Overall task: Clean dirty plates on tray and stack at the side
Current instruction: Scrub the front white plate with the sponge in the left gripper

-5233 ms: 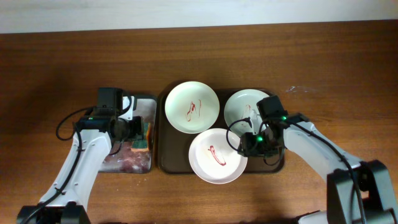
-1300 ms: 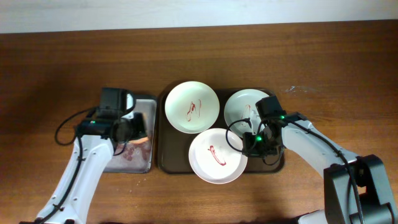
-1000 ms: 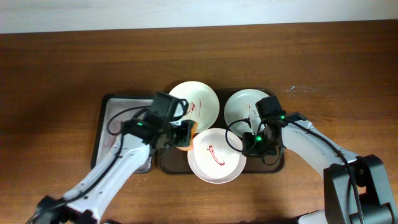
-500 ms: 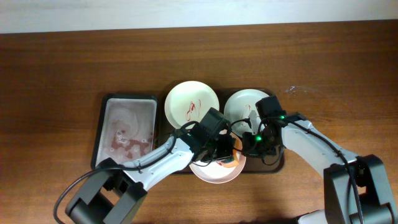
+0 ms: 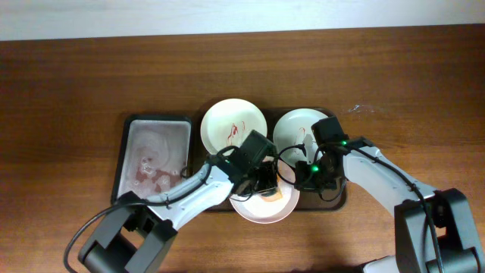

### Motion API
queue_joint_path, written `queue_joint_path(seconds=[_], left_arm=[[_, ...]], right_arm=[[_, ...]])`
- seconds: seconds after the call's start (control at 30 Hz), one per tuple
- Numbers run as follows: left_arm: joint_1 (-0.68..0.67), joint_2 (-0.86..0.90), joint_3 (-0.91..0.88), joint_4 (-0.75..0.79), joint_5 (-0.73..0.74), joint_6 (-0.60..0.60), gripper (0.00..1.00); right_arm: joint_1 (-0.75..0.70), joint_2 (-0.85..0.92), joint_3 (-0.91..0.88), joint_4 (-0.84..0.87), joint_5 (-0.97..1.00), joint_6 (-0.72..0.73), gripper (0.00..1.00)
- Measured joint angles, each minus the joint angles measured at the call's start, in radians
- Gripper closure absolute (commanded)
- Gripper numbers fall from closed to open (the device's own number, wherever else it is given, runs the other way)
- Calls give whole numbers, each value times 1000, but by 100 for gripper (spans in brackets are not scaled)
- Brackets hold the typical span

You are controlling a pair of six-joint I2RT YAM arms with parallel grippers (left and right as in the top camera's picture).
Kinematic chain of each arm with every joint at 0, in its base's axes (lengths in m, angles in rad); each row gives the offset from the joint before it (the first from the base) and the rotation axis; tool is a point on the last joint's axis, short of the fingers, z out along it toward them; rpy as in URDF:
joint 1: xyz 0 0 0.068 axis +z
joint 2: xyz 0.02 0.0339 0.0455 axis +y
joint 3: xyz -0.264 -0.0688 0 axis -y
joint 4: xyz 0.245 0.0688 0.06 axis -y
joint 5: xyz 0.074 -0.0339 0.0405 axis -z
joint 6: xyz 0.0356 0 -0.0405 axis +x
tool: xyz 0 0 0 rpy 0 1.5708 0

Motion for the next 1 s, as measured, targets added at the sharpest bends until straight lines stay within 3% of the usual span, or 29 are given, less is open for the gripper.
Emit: queue_joint_path(seconds=[0.2, 0.47, 0.73, 0.87, 1.0], left_arm=[[8, 0, 0, 70, 142, -87, 100], [-5, 0, -56, 69, 68, -87, 100], [97, -27, -61, 6, -171, 149, 100], [94, -113, -68, -102, -157, 230, 100], [93, -242, -68, -79, -155, 258, 100]], right_arm=[[0, 0, 0, 0, 0, 0, 96], [0, 0, 0, 0, 0, 0, 96], [0, 2, 0, 2, -8, 3, 96], [0, 2, 0, -1, -11, 2, 96], [0, 2, 0, -1, -11, 3, 96]])
